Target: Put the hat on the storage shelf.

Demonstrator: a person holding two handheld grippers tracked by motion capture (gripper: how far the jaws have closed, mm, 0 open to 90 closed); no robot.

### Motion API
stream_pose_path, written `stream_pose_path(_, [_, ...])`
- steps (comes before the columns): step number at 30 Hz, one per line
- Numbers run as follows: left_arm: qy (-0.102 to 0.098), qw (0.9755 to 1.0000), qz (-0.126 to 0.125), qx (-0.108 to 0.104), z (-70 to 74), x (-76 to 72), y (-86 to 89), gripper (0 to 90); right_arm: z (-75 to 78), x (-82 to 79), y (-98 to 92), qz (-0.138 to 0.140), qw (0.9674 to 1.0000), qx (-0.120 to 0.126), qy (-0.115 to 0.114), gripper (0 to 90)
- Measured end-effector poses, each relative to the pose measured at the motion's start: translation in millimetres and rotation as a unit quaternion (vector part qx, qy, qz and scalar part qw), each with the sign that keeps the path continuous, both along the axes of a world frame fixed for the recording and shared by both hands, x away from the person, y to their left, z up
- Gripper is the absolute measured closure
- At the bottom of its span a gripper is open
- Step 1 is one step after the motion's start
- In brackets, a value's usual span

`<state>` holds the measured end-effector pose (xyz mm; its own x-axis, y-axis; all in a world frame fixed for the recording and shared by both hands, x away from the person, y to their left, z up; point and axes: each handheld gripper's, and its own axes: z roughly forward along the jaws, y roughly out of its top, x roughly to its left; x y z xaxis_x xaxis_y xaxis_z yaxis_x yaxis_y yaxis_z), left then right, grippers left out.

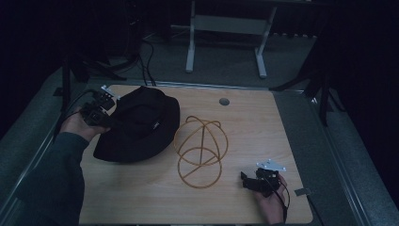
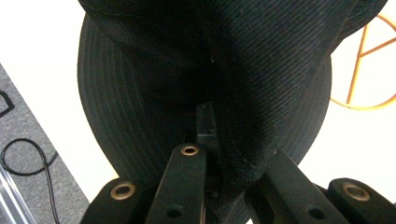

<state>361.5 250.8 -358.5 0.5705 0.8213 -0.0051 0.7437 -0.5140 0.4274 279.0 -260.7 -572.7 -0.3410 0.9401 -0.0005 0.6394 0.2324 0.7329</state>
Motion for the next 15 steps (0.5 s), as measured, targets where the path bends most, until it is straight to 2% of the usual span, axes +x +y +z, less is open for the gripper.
stream_pose_path(7, [0.000,0.9999,-0.015,-0.009,4.6,-2.4,3.1,88.2,0.0,0.0,0.0,0.000,1.0000,0.000,0.000,12.5])
stream_pose_path(15, [-0.009,0.9994,-0.024,-0.024,14.8,-6.1,5.4,88.2,0.0,0.0,0.0,0.000,1.0000,0.000,0.000,12.5])
